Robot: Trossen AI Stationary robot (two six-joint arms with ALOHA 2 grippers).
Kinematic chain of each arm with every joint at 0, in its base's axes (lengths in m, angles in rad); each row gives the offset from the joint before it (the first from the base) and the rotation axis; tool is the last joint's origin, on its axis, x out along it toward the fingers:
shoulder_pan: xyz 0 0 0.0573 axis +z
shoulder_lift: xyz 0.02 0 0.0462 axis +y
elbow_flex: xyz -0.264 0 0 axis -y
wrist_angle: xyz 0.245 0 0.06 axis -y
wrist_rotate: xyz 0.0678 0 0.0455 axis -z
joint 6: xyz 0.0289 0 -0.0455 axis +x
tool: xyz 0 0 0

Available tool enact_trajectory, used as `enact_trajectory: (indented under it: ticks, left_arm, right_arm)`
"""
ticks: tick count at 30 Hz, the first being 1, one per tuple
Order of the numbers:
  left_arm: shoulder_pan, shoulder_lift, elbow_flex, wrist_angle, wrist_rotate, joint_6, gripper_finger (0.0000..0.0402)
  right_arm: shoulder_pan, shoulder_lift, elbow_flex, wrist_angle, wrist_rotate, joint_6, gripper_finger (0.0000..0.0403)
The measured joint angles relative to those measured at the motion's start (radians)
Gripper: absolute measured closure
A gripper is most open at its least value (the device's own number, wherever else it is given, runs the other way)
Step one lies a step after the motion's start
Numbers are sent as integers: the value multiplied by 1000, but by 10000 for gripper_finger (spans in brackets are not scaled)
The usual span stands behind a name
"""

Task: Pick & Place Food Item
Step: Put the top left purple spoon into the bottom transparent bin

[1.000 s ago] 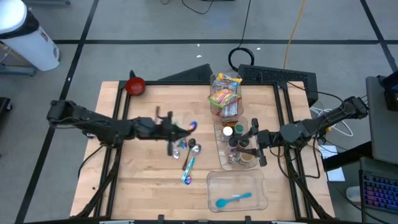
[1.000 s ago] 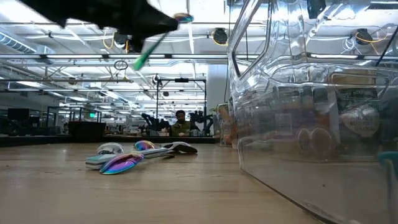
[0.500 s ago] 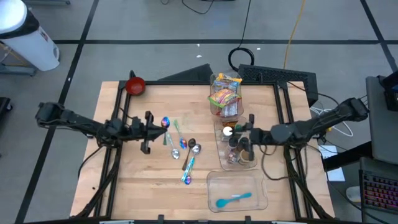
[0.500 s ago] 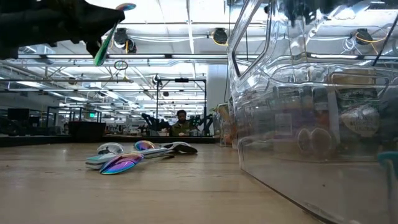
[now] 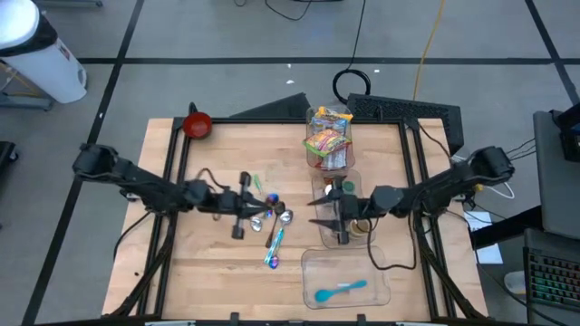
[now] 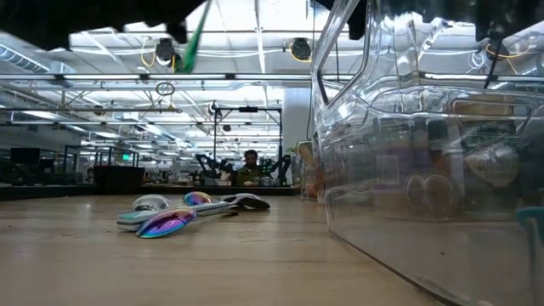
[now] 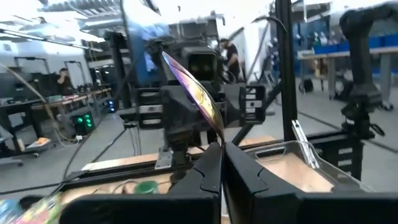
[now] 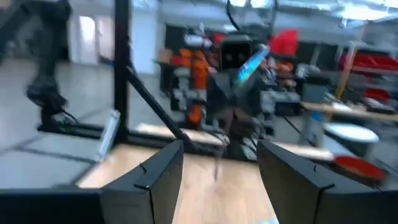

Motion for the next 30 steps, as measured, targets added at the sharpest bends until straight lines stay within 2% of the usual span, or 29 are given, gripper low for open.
enact_trajectory:
  ticks: [5, 10, 14, 17, 22, 30]
  left_arm:
    - [0, 142, 165, -114, 48, 19, 392]
    - [0, 237, 315, -254, 81, 23, 397]
    - [0, 285, 378, -301, 90, 23, 391]
    - [0, 303, 396, -321, 87, 23, 396]
    - [9, 310, 395, -323, 86, 14, 390]
    - [9, 310, 395, -325, 68, 13, 390]
  right_arm:
    - [-6, 45, 0, 84, -29, 65, 198]
    - [-23, 60, 0, 137, -102, 154, 158]
    - [-31, 59, 0, 141, -131, 206, 130]
    - [-30, 59, 0, 144, -131, 229, 127]
    - [-30, 59, 0, 148, -131, 235, 164]
    - [-30, 59, 0, 129, -132, 227, 277]
